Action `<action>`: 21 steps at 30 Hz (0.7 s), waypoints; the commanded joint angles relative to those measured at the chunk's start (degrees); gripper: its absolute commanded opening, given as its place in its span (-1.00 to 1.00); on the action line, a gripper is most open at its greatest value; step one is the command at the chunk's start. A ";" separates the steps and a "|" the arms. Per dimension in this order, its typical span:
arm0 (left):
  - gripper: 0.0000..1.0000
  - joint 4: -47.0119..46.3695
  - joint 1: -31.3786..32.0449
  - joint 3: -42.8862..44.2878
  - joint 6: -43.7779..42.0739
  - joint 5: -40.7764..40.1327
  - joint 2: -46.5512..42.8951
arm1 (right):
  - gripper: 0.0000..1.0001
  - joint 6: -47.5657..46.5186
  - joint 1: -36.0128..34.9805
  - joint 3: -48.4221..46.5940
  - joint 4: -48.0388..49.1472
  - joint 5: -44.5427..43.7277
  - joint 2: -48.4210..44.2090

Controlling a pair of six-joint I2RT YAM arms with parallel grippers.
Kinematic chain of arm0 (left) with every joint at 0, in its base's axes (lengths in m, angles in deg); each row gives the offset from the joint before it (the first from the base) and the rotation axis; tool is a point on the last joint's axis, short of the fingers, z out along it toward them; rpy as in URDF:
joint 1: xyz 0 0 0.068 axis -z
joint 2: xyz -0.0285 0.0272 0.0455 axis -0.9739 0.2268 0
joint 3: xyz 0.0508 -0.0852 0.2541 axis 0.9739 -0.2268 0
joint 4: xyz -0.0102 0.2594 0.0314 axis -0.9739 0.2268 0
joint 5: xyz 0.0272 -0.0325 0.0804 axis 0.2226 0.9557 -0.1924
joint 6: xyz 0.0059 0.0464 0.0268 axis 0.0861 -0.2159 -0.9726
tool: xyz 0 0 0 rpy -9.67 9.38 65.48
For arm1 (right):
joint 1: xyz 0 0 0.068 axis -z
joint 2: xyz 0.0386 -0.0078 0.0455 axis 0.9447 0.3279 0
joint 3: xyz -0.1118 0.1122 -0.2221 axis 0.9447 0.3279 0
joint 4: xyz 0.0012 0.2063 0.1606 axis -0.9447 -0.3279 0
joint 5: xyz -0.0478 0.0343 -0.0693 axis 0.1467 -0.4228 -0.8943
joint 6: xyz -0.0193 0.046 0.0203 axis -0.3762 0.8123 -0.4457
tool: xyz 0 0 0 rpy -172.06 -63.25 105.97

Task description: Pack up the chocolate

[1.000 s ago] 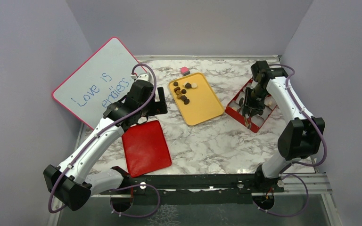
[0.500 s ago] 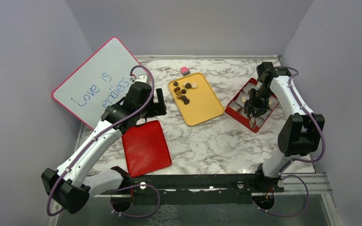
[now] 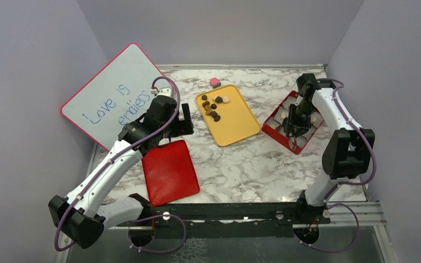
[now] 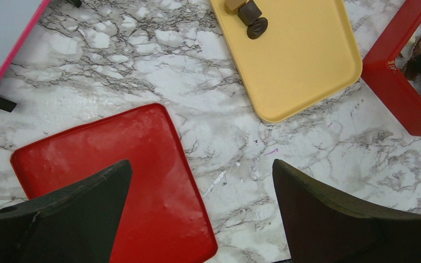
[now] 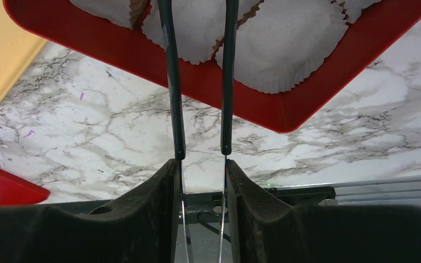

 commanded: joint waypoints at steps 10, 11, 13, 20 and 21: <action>0.98 -0.49 0.20 0.07 -0.88 -0.54 0.06 | -0.25 -1.02 0.64 0.78 1.93 0.24 1.89; 0.98 -0.52 0.19 0.00 -0.88 -0.55 -0.04 | -0.26 -1.09 0.64 0.74 1.91 0.20 2.02; 0.98 -0.53 0.21 -0.04 -0.88 -0.53 0.03 | -0.32 -1.21 0.64 0.61 1.69 -0.09 2.09; 0.98 -0.58 0.16 -0.38 -0.70 -0.64 -0.14 | -0.48 -1.39 0.64 1.01 1.01 -0.54 0.77; 0.98 -0.54 0.20 -0.35 -0.70 -0.59 -0.07 | -0.48 -1.31 0.64 0.99 0.69 -0.81 0.70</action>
